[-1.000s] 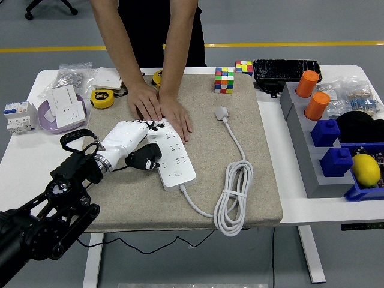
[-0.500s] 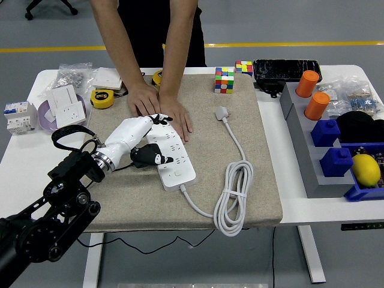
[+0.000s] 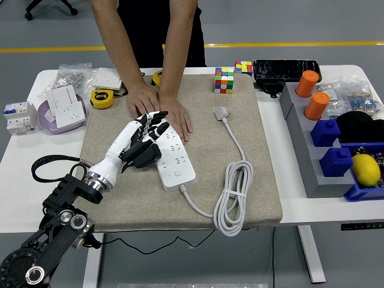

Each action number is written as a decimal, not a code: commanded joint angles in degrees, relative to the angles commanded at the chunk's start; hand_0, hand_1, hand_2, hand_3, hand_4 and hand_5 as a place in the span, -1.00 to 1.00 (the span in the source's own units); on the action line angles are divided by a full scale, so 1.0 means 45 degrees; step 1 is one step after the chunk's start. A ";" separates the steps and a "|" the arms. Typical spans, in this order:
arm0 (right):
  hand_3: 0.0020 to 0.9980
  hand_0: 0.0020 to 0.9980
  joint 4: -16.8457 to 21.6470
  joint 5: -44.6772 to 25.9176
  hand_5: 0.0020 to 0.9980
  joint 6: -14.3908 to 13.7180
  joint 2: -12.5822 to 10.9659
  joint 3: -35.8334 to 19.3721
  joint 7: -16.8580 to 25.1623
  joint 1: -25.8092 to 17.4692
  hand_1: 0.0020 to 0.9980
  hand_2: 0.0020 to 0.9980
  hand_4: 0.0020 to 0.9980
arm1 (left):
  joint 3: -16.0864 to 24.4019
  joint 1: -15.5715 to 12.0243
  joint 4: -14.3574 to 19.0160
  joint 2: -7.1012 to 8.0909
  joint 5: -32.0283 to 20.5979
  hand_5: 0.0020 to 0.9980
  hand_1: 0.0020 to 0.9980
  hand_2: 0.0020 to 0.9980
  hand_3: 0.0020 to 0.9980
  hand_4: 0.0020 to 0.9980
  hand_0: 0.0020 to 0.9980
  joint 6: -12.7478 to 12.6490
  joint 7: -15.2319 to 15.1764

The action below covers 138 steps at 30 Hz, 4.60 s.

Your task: Pick up the plug,place it near the board,insert it into the board,press the button

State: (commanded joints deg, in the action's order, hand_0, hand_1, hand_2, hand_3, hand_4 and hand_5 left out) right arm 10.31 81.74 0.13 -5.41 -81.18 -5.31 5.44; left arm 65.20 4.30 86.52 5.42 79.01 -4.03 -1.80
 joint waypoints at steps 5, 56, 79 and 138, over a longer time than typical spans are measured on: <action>0.42 0.74 0.0000 0.0059 0.34 0.0005 -0.0008 -0.0047 -0.0015 -0.0035 0.45 0.44 1.00 | 0.0579 -0.1132 0.0803 -0.0014 -0.2307 1.00 1.00 1.00 0.94 1.00 1.00 -0.0221 -0.0106; 0.42 0.74 0.0000 0.0009 0.34 -0.0007 0.0002 -0.0089 -0.0008 -0.0008 0.45 0.43 1.00 | -0.1220 -0.1092 0.0025 0.0818 0.5307 1.00 1.00 0.94 0.88 1.00 1.00 -0.0575 0.0995; 0.42 0.74 0.0000 0.0008 0.35 -0.0015 -0.0037 0.0018 -0.0027 -0.0011 0.45 0.43 1.00 | -0.1942 0.0045 -0.0054 0.1082 0.7000 1.00 1.00 0.93 0.88 1.00 1.00 -0.0298 0.1499; 0.42 0.74 0.0000 -0.0031 0.34 -0.0018 -0.0066 0.0025 -0.0016 0.0036 0.45 0.43 1.00 | -0.2371 0.0968 -0.0050 0.1258 0.9917 1.00 1.00 0.86 0.80 1.00 1.00 0.0766 0.3011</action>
State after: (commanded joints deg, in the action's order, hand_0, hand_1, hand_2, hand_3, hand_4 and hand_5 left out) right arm 10.31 81.60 0.05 -5.70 -81.07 -5.38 5.60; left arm 54.53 8.66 86.29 11.08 123.63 -0.59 11.75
